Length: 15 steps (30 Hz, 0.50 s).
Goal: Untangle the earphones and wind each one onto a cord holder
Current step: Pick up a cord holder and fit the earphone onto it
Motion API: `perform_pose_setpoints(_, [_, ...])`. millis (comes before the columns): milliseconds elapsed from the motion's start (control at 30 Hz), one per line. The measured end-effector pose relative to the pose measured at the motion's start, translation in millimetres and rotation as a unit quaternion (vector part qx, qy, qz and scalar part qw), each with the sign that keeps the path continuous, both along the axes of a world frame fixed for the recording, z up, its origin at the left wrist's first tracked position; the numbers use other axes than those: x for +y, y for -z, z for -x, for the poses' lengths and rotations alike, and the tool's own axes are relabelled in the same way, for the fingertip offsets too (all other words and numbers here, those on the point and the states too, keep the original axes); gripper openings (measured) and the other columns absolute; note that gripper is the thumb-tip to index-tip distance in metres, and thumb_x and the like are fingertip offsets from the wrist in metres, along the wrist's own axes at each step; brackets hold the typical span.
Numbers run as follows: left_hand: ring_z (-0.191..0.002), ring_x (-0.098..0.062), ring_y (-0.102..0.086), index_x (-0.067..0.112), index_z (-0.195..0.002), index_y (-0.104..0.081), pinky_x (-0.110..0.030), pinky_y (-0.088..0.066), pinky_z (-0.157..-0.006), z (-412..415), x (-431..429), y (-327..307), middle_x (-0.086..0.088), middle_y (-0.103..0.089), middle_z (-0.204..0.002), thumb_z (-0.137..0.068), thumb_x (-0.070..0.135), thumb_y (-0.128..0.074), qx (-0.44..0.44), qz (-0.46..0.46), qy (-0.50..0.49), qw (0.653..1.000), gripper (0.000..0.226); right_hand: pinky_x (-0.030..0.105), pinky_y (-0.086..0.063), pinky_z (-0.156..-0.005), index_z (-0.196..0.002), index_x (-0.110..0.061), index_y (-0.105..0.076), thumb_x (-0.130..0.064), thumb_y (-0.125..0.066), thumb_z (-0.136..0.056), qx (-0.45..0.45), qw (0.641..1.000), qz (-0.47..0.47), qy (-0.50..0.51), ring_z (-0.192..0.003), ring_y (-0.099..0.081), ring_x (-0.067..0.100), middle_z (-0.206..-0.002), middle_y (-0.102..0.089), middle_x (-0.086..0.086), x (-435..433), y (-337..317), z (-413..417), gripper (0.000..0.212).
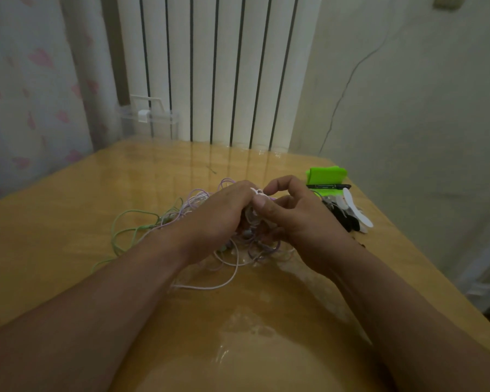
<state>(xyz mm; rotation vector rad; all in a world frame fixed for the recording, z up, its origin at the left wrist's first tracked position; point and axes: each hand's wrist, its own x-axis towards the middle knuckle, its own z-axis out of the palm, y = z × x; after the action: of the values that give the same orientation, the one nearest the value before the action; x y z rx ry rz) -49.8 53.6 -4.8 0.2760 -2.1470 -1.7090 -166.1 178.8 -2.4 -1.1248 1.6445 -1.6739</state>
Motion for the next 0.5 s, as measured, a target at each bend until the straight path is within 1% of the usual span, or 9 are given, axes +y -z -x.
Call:
perform_pose_setpoints(100, [-0.078,-0.02,-0.06,0.016,-0.09,-0.067,-0.045,-0.049,-0.074,-1.7,-0.8,-0.8,-0.006,-0.066,-0.082,-0.107,0.025,-0.043,0.019,0.067,-0.061,0.996,0.031,0.036,-0.063,-0.07,-0.115,-0.02,-0.058,-0.042,-0.075,-0.088,0.063,0.998,-0.013,0.007,-0.088,-0.078,0.025,-0.099,-0.075,0.01,2.4,-1.5,0.1,0.039])
perform_pose_setpoints(167, [-0.088,-0.03,-0.063,0.01,-0.1,-0.067,-0.052,-0.052,-0.08,-2.0,-3.3,0.5,-0.014,-0.068,-0.097,-0.108,0.027,-0.039,0.018,0.109,-0.071,0.991,0.034,0.043,-0.065,-0.076,-0.112,-0.022,-0.06,-0.05,-0.071,-0.088,0.059,0.998,-0.015,0.002,-0.09,-0.077,0.026,-0.106,-0.073,0.014,2.3,-3.0,0.1,0.038])
perform_pose_setpoints(233, [-0.087,-0.028,-0.061,0.007,-0.099,-0.068,-0.054,-0.05,-0.08,-2.5,-5.5,0.7,-0.014,-0.067,-0.101,-0.105,0.028,-0.042,0.024,0.094,-0.075,0.993,0.033,0.043,-0.064,-0.077,-0.112,-0.022,-0.063,-0.037,-0.064,-0.101,0.032,0.999,-0.003,-0.006,-0.089,-0.077,0.028,-0.106,-0.073,0.015,2.4,-5.3,0.5,0.019])
perform_pose_setpoints(267, [-0.083,-0.023,-0.058,0.008,-0.095,-0.068,-0.049,-0.048,-0.076,-2.1,-6.8,1.0,-0.01,-0.065,-0.097,-0.103,0.028,-0.044,0.031,0.085,-0.076,0.993,0.032,0.043,-0.065,-0.077,-0.113,-0.024,-0.064,-0.028,-0.059,-0.105,0.033,0.999,-0.002,-0.006,-0.088,-0.077,0.027,-0.104,-0.074,0.014,2.9,-6.1,0.9,0.011])
perform_pose_setpoints(333, [-0.079,-0.008,-0.055,0.019,-0.089,-0.067,-0.032,-0.046,-0.075,-1.3,-8.3,3.3,0.004,-0.061,-0.088,-0.103,0.029,-0.044,0.033,0.113,-0.065,0.991,0.029,0.042,-0.066,-0.077,-0.118,-0.031,-0.065,-0.023,-0.053,-0.108,0.093,0.996,-0.007,0.006,-0.088,-0.076,0.022,-0.1,-0.074,0.008,4.0,-6.0,1.1,0.017])
perform_pose_setpoints(400, [-0.084,0.016,-0.052,0.037,-0.105,-0.057,-0.007,-0.039,-0.08,-2.3,-9.0,6.5,0.023,-0.052,-0.092,-0.102,0.036,-0.038,0.003,0.193,-0.071,0.979,0.02,0.037,-0.065,-0.074,-0.118,-0.034,-0.065,-0.03,-0.055,-0.107,0.181,0.983,-0.001,0.023,-0.089,-0.075,0.015,-0.1,-0.073,0.001,4.5,-3.9,1.2,0.016])
perform_pose_setpoints(433, [-0.087,0.026,-0.047,0.037,-0.113,-0.051,0.001,-0.035,-0.08,-2.7,-9.5,6.8,0.028,-0.048,-0.096,-0.103,0.038,-0.036,-0.004,0.218,-0.082,0.973,0.018,0.034,-0.065,-0.071,-0.116,-0.034,-0.067,-0.032,-0.058,-0.105,0.214,0.976,0.009,0.033,-0.089,-0.075,0.013,-0.101,-0.072,-0.003,4.2,-2.5,1.6,0.014])
perform_pose_setpoints(467, [-0.085,0.027,-0.046,0.037,-0.114,-0.05,0.002,-0.034,-0.078,-3.6,-9.0,5.9,0.03,-0.048,-0.095,-0.105,0.037,-0.036,-0.005,0.22,-0.087,0.972,0.016,0.033,-0.064,-0.07,-0.114,-0.033,-0.068,-0.033,-0.061,-0.104,0.239,0.97,0.019,0.046,-0.09,-0.074,0.012,-0.103,-0.071,-0.007,3.7,-1.2,2.0,0.013])
perform_pose_setpoints(500, [-0.079,0.02,-0.05,0.035,-0.106,-0.055,-0.003,-0.038,-0.075,-3.8,-7.8,4.6,0.028,-0.05,-0.088,-0.108,0.034,-0.037,0.001,0.209,-0.084,0.974,0.018,0.034,-0.064,-0.07,-0.112,-0.033,-0.069,-0.033,-0.063,-0.102,0.264,0.962,0.028,0.061,-0.091,-0.074,0.012,-0.105,-0.07,-0.008,3.4,-0.2,2.6,0.011])
